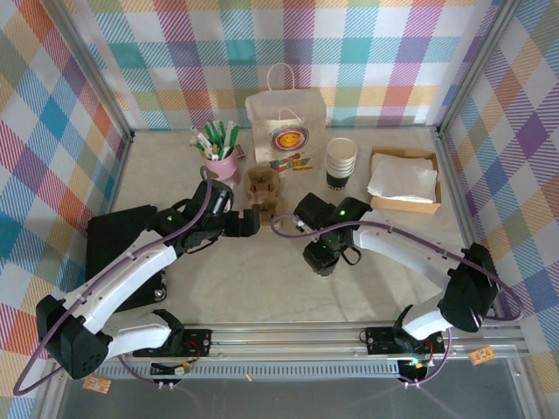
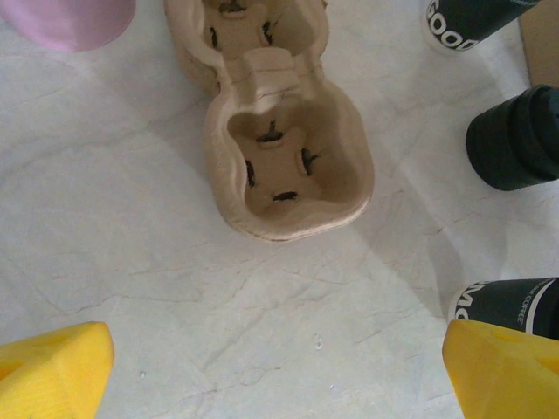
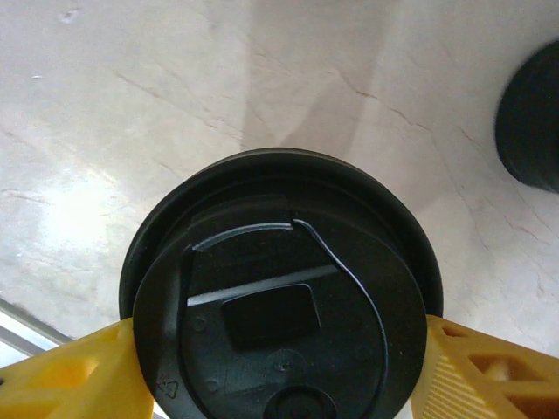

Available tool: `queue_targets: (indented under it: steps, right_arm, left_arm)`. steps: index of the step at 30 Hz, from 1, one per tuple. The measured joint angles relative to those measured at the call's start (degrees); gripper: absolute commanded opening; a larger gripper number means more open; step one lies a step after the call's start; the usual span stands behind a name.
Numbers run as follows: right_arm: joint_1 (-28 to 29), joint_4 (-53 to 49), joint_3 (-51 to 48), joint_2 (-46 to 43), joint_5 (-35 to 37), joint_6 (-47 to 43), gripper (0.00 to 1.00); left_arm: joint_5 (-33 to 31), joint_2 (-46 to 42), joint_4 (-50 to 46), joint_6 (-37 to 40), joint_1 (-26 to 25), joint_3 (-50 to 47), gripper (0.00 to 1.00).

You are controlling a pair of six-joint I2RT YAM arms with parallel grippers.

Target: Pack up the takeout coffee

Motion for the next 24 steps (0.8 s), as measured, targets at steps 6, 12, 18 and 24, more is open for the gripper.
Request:
queue_targets:
  steps: [6, 12, 18, 24]
  right_arm:
    - [-4.6, -1.6, -2.1, -3.2, 0.3, 3.8, 0.48]
    - [-9.8, -2.8, -3.6, -6.0, 1.2, 7.1, 0.46]
    - [-15.3, -4.3, -3.8, -8.2, 2.9, 9.5, 0.47]
    - [-23.4, -4.6, -3.8, -11.7, 3.7, 10.6, 0.46]
  left_arm:
    - [1.3, 1.1, 1.3, 0.7, 0.0, 1.7, 0.96]
    - [2.5, 2.6, 2.7, 1.5, 0.0, 4.8, 0.95]
    - [4.0, 3.9, 4.4, 1.6, 0.0, 8.3, 0.95]
    - [5.1, 6.2, 6.3, 1.7, 0.0, 13.2, 0.95]
